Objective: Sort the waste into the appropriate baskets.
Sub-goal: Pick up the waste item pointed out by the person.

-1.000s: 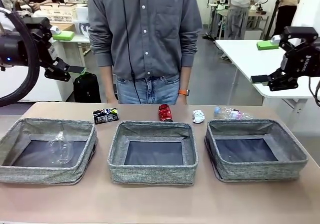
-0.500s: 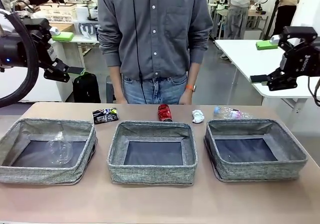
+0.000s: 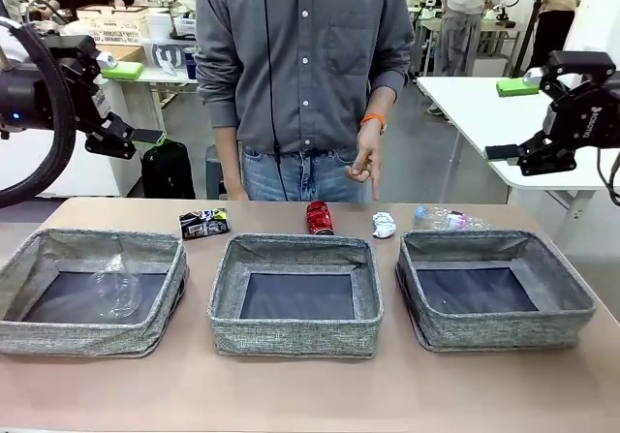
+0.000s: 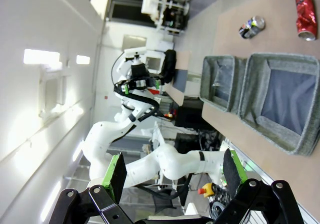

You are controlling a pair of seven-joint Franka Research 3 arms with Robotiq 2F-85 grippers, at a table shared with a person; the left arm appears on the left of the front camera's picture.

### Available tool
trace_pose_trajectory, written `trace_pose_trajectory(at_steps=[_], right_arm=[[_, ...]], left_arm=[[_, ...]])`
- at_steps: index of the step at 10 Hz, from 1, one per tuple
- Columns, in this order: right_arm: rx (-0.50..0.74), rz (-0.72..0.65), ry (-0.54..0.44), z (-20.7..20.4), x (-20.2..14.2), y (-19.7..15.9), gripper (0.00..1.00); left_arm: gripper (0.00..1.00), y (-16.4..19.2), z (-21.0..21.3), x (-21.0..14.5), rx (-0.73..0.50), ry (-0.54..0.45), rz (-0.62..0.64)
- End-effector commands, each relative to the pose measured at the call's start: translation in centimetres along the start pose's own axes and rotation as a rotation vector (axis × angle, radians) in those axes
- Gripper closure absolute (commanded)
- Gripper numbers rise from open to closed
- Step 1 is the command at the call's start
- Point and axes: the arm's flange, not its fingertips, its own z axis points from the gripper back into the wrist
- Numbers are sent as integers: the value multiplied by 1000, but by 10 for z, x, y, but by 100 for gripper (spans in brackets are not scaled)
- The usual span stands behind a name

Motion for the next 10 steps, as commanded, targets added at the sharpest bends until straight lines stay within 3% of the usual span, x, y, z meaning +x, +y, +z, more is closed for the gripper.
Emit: trace_pose_trajectory(at_steps=[1,6,7,8,9,10], right_arm=[[25,14,-8,-2,3,2,0],[0,0,0,0,0,0,0],[-753,79,-51,-62,17,-1,0],[-1072,130,-84,-97,31,-7,0],[-1122,162,4,-112,42,-14,0],[-1154,183,-5,-119,47,-17,0]], left_arm=[[1,-4,-2,0,-13,-13,11],[1,-4,-2,0,-13,-13,11],[1,-4,-2,0,-13,-13,11],[1,-4,-2,0,-13,-13,11],[1,-4,-2,0,-13,-13,11],[1,-4,-2,0,-13,-13,11]])
